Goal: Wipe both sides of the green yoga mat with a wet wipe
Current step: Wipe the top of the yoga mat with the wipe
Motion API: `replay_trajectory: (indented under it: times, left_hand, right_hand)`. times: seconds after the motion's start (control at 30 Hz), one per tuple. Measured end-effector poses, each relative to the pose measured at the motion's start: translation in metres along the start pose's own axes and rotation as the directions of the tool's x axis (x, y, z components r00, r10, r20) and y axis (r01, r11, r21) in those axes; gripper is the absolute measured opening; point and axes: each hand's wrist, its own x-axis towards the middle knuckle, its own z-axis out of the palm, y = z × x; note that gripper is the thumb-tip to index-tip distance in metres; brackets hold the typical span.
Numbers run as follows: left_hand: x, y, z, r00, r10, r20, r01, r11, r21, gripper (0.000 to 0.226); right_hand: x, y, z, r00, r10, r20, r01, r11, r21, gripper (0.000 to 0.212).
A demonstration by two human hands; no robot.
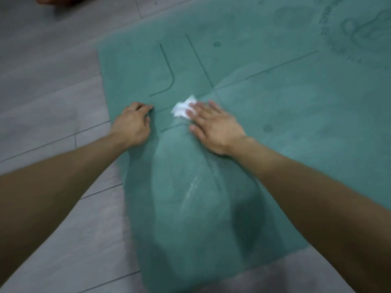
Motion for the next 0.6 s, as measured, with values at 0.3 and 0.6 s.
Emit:
replay_trajectory:
  times: [0.3,0.6]
  left_hand:
    - [-0.009,0.026,0.002,0.997,-0.036,0.063,0.032,0.997,0.067,0.051]
    - [-0.052,0.118,0.01,0.979,0.203,-0.001,-0.203,0.979,0.034,0.044]
  right_hand:
    - [-0.153,-0.023,-0.006,0.858,-0.49,0.156,0.484,0.872,0.077,0.065]
    - [-0.191,0.053,-0.019,0.825,0.562,-0.059,-0.558,0.826,0.076,0.082]
